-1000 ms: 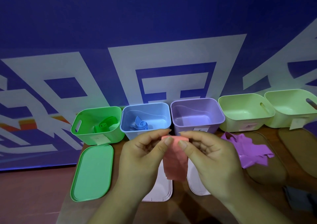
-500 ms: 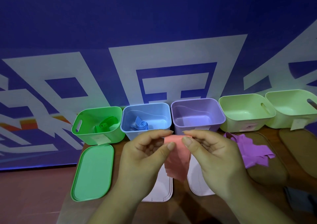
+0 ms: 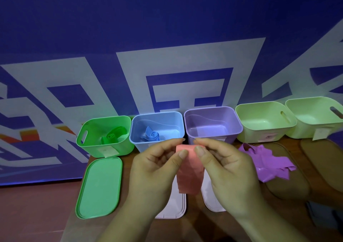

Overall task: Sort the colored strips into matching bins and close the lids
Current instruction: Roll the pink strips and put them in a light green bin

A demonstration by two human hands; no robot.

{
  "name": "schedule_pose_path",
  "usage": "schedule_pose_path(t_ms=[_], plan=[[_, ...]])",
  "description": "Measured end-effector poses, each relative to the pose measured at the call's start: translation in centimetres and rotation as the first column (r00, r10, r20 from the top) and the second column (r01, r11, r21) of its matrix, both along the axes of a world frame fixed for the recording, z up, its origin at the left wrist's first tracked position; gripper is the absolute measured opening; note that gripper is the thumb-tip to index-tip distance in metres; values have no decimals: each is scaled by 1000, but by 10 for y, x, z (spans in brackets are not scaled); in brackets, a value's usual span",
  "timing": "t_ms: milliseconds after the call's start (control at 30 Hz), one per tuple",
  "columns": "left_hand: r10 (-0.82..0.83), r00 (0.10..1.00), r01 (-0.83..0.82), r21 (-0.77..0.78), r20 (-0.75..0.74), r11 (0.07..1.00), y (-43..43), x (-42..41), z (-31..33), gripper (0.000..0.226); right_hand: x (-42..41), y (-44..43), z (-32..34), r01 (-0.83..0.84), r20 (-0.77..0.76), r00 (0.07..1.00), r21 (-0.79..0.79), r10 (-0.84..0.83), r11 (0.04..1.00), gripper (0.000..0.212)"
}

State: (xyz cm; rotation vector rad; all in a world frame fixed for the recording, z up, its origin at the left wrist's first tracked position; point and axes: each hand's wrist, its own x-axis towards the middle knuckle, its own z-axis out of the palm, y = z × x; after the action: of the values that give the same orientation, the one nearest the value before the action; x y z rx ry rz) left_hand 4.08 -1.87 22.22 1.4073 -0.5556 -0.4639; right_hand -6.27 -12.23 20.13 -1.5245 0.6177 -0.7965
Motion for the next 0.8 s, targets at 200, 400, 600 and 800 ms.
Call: schedule_pose_path(t_ms=[200, 400, 600, 800], plan=[[33, 999, -34, 20, 15, 999, 1, 0, 1, 24, -2, -1, -4, -55, -6, 998, -64, 55, 996, 25], [40, 999, -40, 0, 2, 999, 1, -1, 2, 21, -1, 0, -4, -51, 36, 998, -78, 54, 996, 32], [28, 999, -28, 1, 29, 1000, 1, -1, 1, 18, -4, -1, -2, -74, 22, 997, -73, 76, 995, 29], [8, 999, -9, 10, 49, 1000, 3, 1, -2, 22, -6, -1, 3, -83, -6, 997, -88, 82, 993, 34]])
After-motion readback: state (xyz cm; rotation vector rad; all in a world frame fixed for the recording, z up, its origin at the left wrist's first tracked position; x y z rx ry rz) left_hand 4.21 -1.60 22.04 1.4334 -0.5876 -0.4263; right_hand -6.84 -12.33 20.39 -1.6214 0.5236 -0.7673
